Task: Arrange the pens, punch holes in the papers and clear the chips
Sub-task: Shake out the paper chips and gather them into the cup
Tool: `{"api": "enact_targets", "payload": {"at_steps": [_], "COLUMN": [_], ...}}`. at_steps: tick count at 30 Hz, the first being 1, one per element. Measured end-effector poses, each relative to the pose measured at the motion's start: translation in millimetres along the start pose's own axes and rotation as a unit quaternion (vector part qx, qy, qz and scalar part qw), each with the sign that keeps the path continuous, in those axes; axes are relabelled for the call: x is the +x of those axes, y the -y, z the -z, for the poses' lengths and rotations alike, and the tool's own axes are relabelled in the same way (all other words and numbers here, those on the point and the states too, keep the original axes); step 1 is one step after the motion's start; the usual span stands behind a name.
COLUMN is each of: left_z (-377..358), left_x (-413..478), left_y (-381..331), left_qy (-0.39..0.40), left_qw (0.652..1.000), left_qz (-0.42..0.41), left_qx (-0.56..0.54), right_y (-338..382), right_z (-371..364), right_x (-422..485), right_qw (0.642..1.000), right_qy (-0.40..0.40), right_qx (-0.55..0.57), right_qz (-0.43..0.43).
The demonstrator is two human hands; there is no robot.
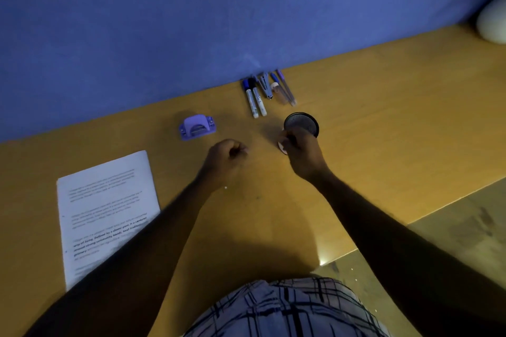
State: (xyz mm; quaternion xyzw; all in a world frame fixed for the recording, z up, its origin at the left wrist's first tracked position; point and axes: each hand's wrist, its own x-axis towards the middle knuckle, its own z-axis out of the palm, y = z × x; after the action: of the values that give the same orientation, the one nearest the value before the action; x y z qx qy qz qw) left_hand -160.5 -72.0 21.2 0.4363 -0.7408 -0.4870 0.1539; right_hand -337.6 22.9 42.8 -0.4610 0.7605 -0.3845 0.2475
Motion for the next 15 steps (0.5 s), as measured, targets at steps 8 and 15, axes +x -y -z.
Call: {"api": "enact_targets", "payload": {"at_steps": [8, 15], "left_z": [-41.9, -61.4], "left_x": [61.9, 84.4], "left_y": [-74.5, -83.4], "left_qy": [0.028, 0.035], "left_qw": [0.997, 0.989], "left_qz": [-0.065, -0.106], "left_qx": [0.021, 0.100], "right_y": [-19.1, -27.7], "right_z": [49.8, 62.8], "right_x": [36.8, 41.9], "right_qw": [0.994, 0.990], "right_qy": [-0.047, -0.039], "right_qx": [-0.096, -0.135], "right_qz": [-0.019, -0.004]}}
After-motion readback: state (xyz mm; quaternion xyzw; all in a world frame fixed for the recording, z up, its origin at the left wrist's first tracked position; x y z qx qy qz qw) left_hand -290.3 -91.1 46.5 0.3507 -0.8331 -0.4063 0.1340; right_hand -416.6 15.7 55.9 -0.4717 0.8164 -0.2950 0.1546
